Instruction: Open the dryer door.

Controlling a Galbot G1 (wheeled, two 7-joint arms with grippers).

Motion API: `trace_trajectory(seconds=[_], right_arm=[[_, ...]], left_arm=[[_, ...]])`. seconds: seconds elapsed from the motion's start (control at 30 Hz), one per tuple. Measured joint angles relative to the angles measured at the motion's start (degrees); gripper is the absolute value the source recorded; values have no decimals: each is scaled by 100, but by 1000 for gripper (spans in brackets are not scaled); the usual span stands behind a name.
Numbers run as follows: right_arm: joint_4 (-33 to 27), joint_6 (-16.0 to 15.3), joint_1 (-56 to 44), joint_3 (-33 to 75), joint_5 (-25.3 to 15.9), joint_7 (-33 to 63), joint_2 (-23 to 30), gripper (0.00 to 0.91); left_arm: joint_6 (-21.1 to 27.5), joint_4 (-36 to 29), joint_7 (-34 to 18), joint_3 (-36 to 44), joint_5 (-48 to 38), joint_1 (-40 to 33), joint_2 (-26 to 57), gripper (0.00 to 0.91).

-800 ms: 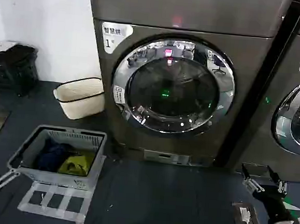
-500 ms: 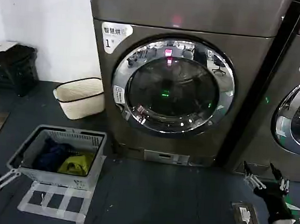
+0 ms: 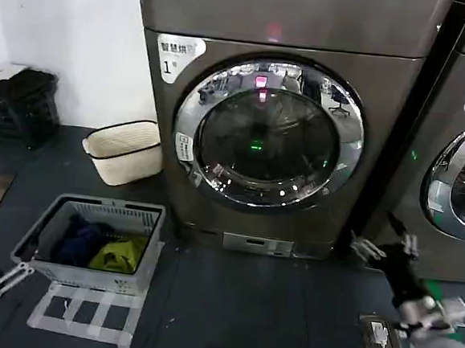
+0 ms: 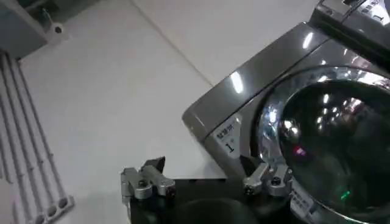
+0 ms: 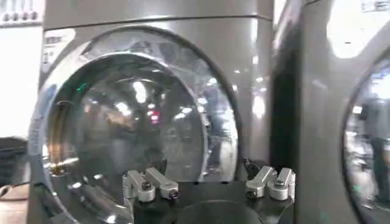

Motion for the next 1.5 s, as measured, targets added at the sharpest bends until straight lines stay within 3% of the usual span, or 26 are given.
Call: trace_trajectory(seconds=[0.47, 1.1, 1.5], right_arm=[[-1017, 147, 1789, -1457, 108, -214, -362, 907], [-2208, 282, 3284, -2638, 105, -249, -103, 907], [-2614, 294, 3875, -3164, 105, -344, 127, 907]], left_arm=[[-21, -73, 49, -87, 30, 44, -146, 907], [-109, -191, 83, -140, 19, 97, -309, 907], [-118, -205, 110, -141, 19, 95, -341, 907]])
